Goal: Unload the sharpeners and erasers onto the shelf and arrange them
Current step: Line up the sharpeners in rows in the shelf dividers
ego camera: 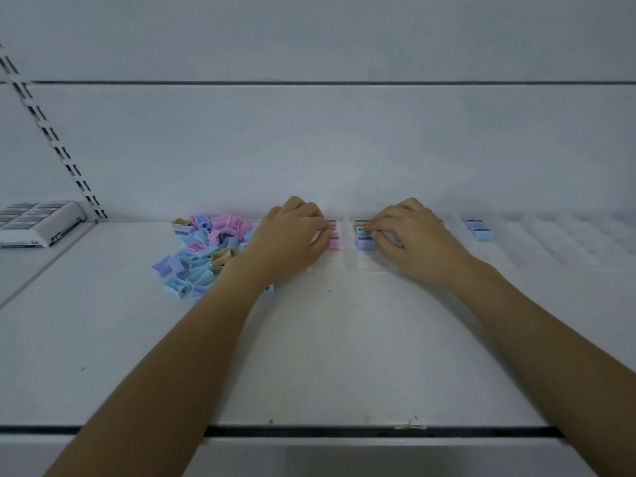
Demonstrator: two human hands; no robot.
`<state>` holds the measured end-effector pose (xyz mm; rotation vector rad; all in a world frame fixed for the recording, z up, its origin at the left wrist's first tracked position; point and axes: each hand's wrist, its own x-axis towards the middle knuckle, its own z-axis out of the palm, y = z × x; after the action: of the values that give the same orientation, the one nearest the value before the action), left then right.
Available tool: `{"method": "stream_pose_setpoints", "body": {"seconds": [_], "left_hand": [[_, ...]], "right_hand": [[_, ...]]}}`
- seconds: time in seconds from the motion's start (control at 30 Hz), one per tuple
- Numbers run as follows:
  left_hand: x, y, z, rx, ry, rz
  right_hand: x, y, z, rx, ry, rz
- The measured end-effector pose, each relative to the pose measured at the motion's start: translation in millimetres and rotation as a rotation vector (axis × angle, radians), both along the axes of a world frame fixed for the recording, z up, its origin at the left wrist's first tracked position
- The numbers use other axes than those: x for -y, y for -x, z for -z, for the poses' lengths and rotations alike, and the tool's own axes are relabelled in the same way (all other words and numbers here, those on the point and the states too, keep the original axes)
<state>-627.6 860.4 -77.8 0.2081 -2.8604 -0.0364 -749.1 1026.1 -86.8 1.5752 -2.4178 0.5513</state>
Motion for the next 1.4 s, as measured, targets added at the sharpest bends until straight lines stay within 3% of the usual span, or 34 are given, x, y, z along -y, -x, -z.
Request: {"method": "stream_pose_setpoints", "body": {"seconds": [0.5,0.7,1.03,1.4], "left_hand": [[-1.1,-2.1,-2.5,-0.007,0.007,0.029],[2.2,-1.4,-0.1,-0.025,0.016,-0.015],[2.8,-1.8,-1.1,-0.055,-0.008,0.017],[5.9,-1.4,1.1,-0.056,0.012,0.043]], "right_hand": [[0.2,-4.5,-1.4,0.004,0.018,-0.011],[0.5,-4.1,0.9,0.008,-0.063,0.015],[-0.6,-8.6,-3.3,0.013,0.053,-0.011],[-1.4,-9.7,-5.5,0.018,0.025,-0.003]]}}
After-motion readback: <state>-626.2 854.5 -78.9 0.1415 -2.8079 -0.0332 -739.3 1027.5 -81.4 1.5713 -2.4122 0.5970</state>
